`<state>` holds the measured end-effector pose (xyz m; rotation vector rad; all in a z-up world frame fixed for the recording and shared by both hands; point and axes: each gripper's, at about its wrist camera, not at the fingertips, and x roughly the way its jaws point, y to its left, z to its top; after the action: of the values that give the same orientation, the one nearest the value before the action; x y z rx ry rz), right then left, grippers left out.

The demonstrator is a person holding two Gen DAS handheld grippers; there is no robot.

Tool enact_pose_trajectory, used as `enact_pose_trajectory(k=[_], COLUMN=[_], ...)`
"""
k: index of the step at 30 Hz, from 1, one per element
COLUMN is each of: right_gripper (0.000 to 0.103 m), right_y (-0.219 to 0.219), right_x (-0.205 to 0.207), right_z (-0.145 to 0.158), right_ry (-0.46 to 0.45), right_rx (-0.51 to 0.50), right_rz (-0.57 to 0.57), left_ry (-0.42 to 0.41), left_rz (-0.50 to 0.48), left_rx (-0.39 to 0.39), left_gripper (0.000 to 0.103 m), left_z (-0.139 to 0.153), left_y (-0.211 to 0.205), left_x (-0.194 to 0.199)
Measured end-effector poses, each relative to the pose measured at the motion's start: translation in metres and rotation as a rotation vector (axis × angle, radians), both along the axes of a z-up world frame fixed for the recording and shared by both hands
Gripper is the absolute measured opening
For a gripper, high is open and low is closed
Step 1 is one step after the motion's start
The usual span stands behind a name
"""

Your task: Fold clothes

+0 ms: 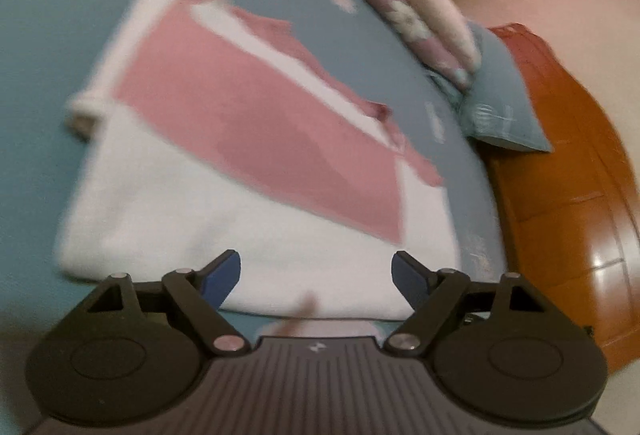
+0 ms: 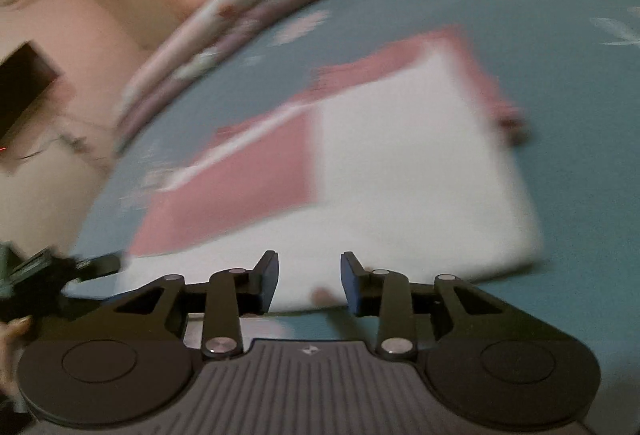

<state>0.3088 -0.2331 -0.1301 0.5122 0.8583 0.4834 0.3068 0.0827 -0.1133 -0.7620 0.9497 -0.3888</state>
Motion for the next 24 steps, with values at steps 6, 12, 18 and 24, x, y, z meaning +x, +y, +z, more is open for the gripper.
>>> enact_pose_trajectory(k=[6, 12, 18, 24], right_gripper=[0.039, 0.04, 0.054, 0.048], right_y=[0.052, 0.008, -0.052, -0.101], right_x=[0.007, -0.008, -0.013, -0.014], right_z=[-0.023, -0.021, -0.007, -0.027], right_ry=[0.018, 0.058, 0.018, 0.109], right_rx=[0.039, 0.04, 0.096, 0.187], right_rz=[0.049, 0.029, -0.105, -0.223], left_ry=[0.007, 0.036, -0.01, 0.011], left_rz=[-0.06, -0.011, -0.031, -0.027], left_rx=[-0.048, -0.027, 0.063, 0.109], left_gripper=[0.083, 0.082, 0.086, 0.086], left_z=[-0.016, -0.026, -0.003, -0.004], left_y=[-0.034, -0.006, -0.011, -0.017], left_x=[0.016, 0.009, 0.004, 0.0])
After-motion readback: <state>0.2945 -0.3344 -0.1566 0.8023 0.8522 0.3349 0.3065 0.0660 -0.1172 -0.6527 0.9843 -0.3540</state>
